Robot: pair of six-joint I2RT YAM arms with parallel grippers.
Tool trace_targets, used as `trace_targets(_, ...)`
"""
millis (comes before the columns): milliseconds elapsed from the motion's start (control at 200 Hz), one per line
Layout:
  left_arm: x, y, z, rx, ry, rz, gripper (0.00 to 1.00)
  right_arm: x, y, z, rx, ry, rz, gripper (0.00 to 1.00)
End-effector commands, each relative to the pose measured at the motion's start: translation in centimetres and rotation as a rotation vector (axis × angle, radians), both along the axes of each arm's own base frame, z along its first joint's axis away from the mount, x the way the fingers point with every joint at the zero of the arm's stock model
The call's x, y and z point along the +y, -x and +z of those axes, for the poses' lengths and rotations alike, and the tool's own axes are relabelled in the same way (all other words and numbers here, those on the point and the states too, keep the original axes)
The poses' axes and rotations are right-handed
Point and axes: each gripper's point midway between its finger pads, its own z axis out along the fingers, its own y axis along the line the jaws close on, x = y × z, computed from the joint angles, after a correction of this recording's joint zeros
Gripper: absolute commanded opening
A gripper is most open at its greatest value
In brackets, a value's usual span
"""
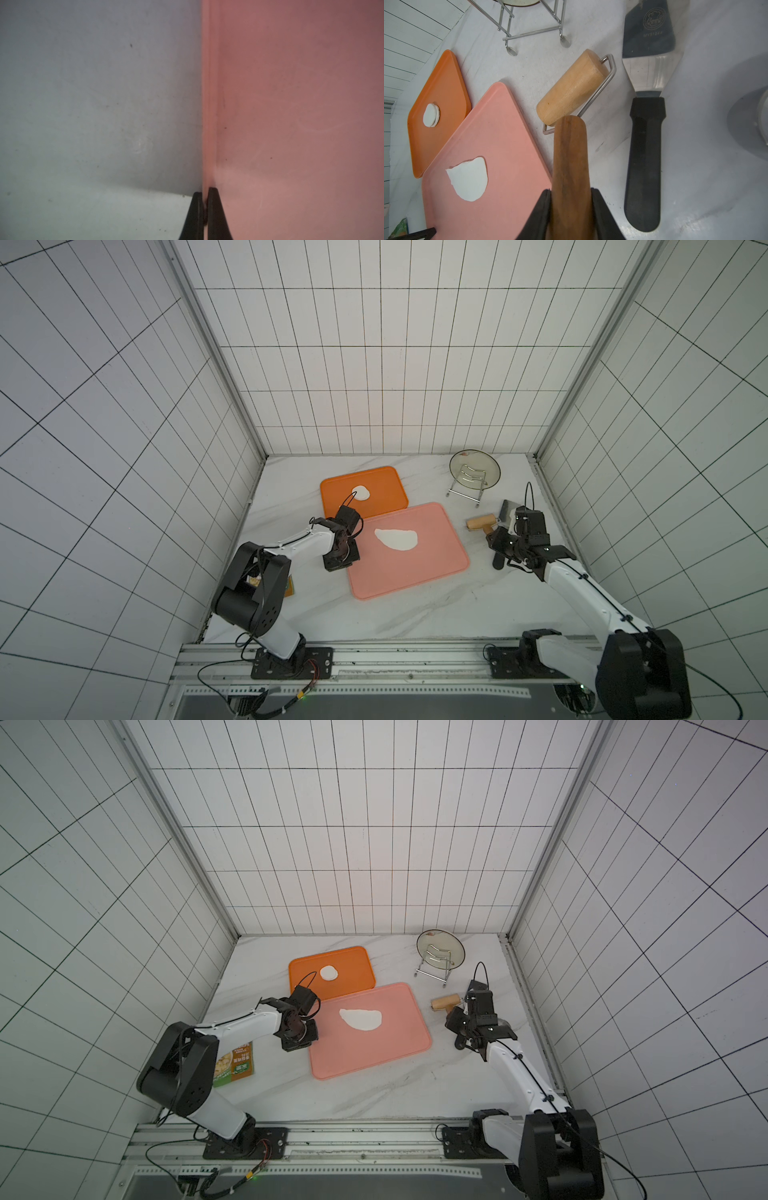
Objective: Roll out the dumpling wrappers from the dough
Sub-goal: Place the rolling pin at the center of the board.
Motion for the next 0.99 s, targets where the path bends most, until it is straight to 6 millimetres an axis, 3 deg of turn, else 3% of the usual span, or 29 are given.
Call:
trace_targets(0, 1.0, -0.5, 0.0, -0.022, -0.041, 0.032, 0.04, 0.1, 3.1, -4.1, 0.124, 0.023, 0.001, 0.00)
trace_targets(205, 1.2, -0.3, -0.1, -0.017, -0.047, 0.034, 0.05, 0.9, 5.8, -7.6, 0.178, 0.017, 0.010, 0.03)
trace_targets(305, 1.2, -0.3, -0.1, -0.019, -0.046, 0.033, 0.05, 0.9, 6.8, -8.7, 0.197, 0.020, 0.008, 0.09)
trace_targets(465, 1.2, -0.3, -0.3, -0.012, -0.047, 0.032, 0.05, 1.0, 6.9, -9.1, 0.219, 0.018, -0.011, 0.23)
trace_targets(695, 1.1, -0.3, -0.3, -0.014, -0.048, 0.028, 0.05, 1.4, 7.7, -10.8, 0.300, 0.004, -0.030, 0.28)
trace_targets(905, 1.2, -0.2, -0.4, -0.013, -0.049, 0.025, 0.05, 1.5, 7.4, -10.5, 0.293, 0.012, -0.029, 0.40)
trace_targets(990, 1.1, -0.3, -0.4, -0.013, -0.046, 0.024, 0.05, 1.4, 7.2, -10.3, 0.292, 0.022, -0.024, 0.40)
